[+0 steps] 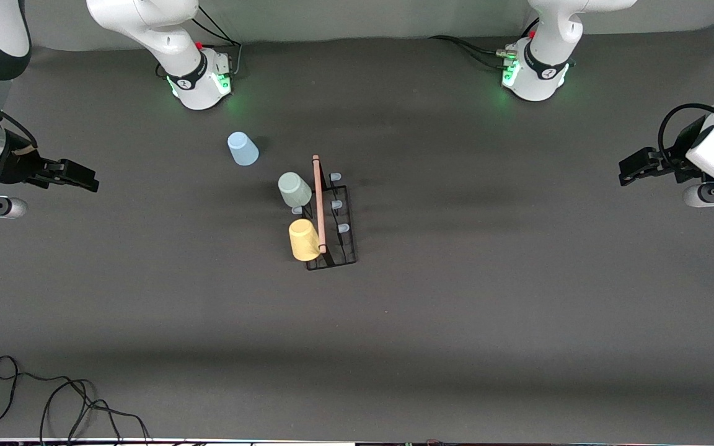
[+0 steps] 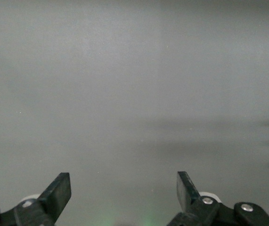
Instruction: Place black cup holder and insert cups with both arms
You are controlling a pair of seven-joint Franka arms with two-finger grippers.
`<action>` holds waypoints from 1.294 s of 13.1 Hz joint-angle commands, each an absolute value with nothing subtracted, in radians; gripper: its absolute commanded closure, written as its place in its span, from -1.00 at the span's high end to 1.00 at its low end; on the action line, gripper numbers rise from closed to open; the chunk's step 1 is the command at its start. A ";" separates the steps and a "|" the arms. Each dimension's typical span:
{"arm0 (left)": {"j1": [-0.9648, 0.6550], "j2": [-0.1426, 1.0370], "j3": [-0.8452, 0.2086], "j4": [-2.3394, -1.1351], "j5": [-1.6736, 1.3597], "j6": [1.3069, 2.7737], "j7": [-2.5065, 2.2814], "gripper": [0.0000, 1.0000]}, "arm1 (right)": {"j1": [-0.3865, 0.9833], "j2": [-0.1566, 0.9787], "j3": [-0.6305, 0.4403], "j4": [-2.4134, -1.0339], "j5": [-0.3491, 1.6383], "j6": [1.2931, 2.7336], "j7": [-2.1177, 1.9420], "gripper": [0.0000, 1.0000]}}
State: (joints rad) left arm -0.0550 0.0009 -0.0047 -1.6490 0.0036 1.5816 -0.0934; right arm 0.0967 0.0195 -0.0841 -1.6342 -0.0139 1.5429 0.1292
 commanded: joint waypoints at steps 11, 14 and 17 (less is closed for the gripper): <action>-0.063 -0.005 0.005 -1.649 -0.006 1.572 -0.080 1.00 | 0.034 -0.017 -0.015 -1.674 -0.032 1.600 0.090 1.00; -0.063 -0.003 0.005 -1.649 -0.006 1.572 -0.080 1.00 | 0.048 -0.012 -0.018 -1.677 -0.026 1.606 0.094 1.00; -0.063 -0.003 0.005 -1.649 -0.006 1.572 -0.080 1.00 | 0.048 -0.011 -0.020 -1.675 -0.026 1.606 0.094 1.00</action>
State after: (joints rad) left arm -0.0549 0.0015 -0.0047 -1.6502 0.0035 1.5815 -0.0934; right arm 0.0443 0.0029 -0.0190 -1.6611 -0.0147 1.5915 0.0982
